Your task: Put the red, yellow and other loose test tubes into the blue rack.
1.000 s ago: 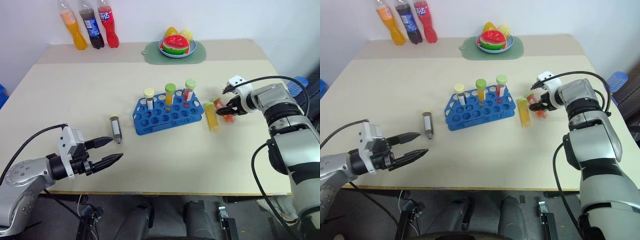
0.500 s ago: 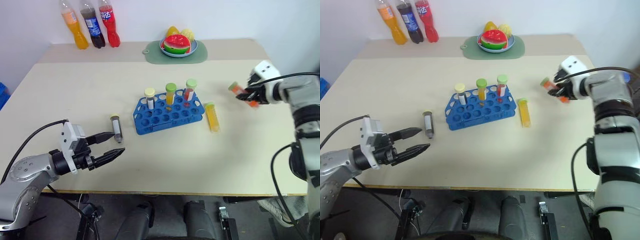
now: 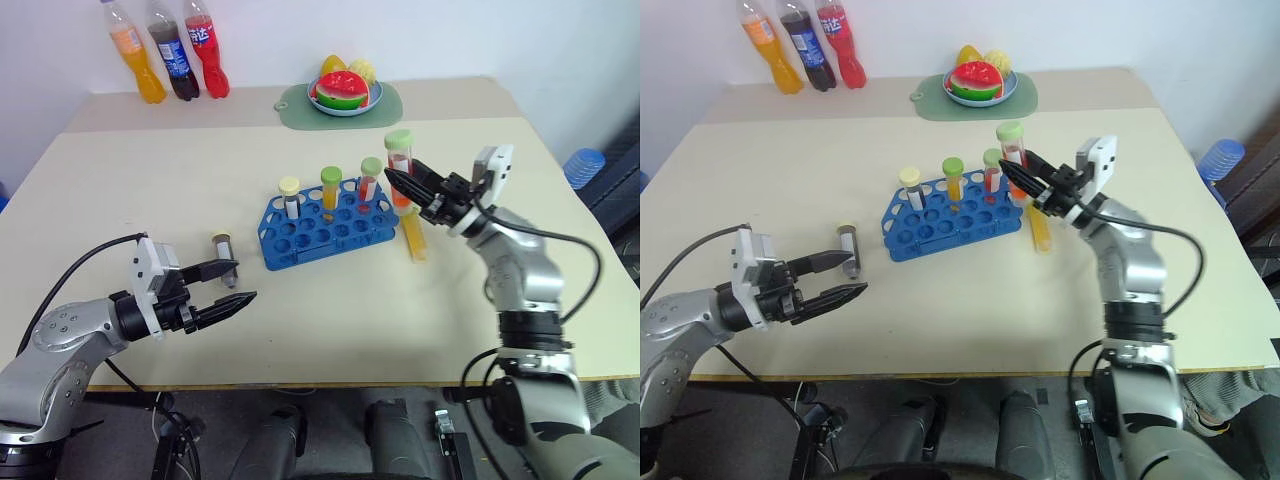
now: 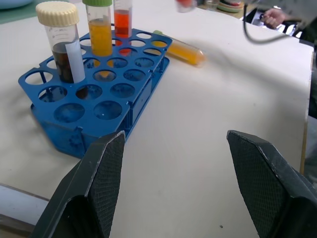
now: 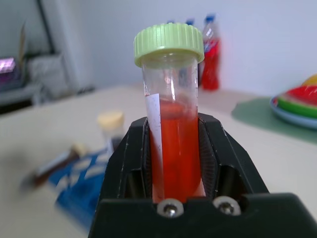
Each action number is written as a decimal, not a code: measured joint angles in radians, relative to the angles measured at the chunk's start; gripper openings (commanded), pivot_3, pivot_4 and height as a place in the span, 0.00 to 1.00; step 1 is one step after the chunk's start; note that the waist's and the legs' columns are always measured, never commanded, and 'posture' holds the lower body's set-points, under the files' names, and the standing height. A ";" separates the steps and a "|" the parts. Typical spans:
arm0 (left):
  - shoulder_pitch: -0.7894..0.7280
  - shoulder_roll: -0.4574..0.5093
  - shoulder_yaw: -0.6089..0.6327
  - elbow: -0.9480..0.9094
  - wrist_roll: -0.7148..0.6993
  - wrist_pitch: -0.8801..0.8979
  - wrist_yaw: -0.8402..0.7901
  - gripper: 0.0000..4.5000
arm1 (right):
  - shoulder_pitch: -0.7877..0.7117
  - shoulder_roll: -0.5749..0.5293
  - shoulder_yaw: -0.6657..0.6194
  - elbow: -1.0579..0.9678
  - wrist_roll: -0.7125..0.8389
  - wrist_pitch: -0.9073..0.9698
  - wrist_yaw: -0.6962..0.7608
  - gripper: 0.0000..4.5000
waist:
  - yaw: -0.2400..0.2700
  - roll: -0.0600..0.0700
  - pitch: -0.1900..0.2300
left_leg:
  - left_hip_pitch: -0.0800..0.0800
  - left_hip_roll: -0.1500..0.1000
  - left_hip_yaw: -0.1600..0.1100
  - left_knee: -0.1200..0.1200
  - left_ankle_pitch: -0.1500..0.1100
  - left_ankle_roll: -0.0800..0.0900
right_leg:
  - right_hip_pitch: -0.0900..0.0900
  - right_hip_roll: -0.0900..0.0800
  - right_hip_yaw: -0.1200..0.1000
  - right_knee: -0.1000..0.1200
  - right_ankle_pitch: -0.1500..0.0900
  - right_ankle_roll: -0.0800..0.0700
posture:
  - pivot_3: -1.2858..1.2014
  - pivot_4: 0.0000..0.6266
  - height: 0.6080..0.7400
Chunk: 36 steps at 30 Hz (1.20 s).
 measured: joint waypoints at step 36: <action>0.041 -0.013 0.025 -0.023 -0.011 -0.002 0.038 0.76 | 0.051 0.063 0.143 0.317 -0.198 -0.428 -0.090 0.93 | -0.005 -0.004 -0.003 | 0.014 0.016 0.010 -0.007 -0.004 -0.005 | 0.002 0.017 0.013 -0.001 0.004 -0.006 | 0.52 0.24 1.00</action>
